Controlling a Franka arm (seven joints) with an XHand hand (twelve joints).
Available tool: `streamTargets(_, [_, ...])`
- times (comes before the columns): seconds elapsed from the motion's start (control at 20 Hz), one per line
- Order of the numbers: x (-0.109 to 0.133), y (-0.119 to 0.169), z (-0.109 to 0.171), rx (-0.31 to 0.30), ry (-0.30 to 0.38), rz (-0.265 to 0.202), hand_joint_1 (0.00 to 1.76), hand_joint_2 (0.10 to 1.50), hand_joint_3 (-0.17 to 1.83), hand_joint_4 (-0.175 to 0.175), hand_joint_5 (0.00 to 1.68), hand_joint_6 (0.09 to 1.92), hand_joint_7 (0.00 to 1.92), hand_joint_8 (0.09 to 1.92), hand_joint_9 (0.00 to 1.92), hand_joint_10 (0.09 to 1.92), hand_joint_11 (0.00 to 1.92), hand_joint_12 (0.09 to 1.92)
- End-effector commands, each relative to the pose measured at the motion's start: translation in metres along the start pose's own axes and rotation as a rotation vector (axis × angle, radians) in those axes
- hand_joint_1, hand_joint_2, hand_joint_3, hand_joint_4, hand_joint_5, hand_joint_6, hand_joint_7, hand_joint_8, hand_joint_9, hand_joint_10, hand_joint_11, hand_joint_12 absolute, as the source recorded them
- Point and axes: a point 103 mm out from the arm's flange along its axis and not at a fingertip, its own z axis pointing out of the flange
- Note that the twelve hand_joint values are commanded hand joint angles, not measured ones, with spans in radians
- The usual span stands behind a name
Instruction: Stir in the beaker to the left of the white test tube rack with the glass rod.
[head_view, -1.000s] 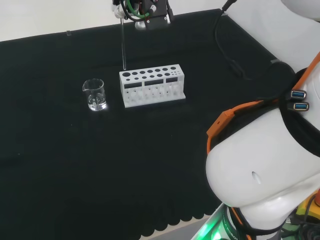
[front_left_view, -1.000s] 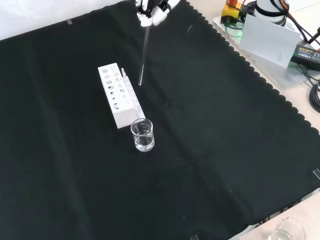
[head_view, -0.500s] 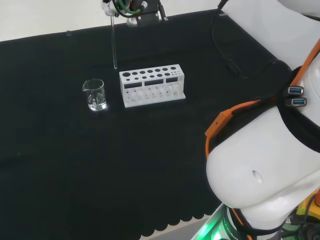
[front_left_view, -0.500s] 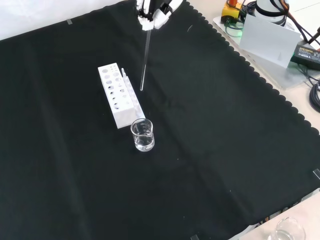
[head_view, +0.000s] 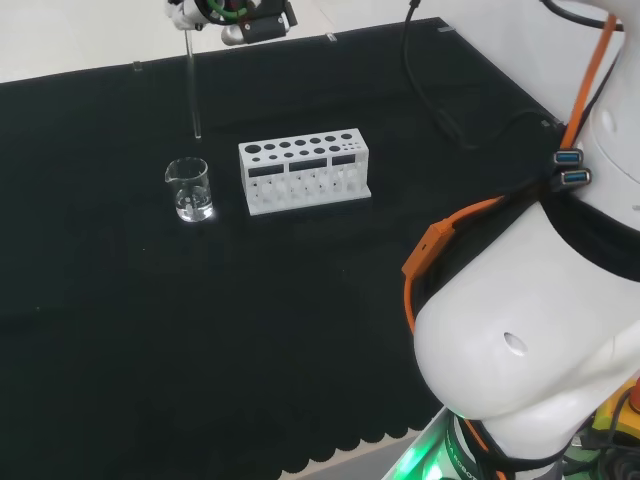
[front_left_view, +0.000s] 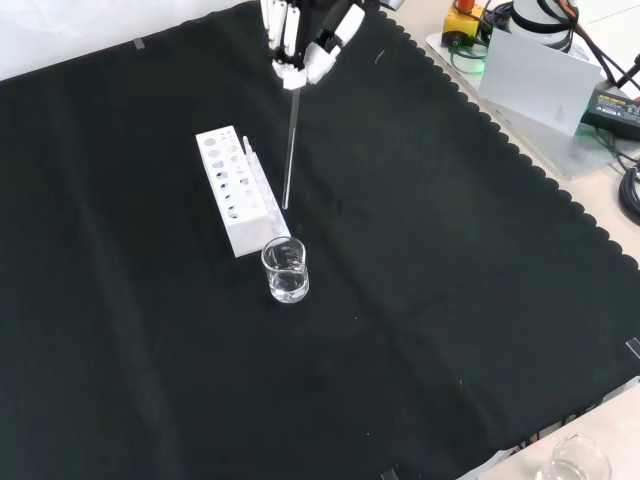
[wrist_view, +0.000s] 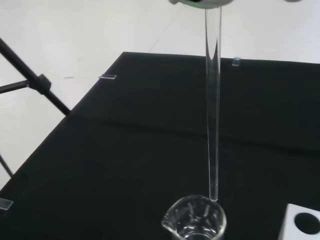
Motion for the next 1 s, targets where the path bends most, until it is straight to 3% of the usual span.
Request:
streamTargets(0.05, [0.009, 0.015, 0.008, 0.019, 0.015, -0.045, 1.43, 1.06, -0.17, -0.175, 1.33, 0.09, 1.2, 0.76, 1.39, 0.71, 1.55, 0.54])
streamTargets(0.35, [0.013, 0.025, 0.027, 0.047, 0.032, -0.069, 1.43, 1.06, -0.17, -0.175, 1.33, 0.09, 1.2, 0.76, 1.39, 0.71, 1.55, 0.54])
streamTargets(1.0, [0.002, 0.028, 0.049, 0.07, 0.043, -0.063, 1.43, 1.06, -0.17, -0.175, 1.33, 0.09, 1.2, 0.76, 1.38, 0.71, 1.55, 0.55])
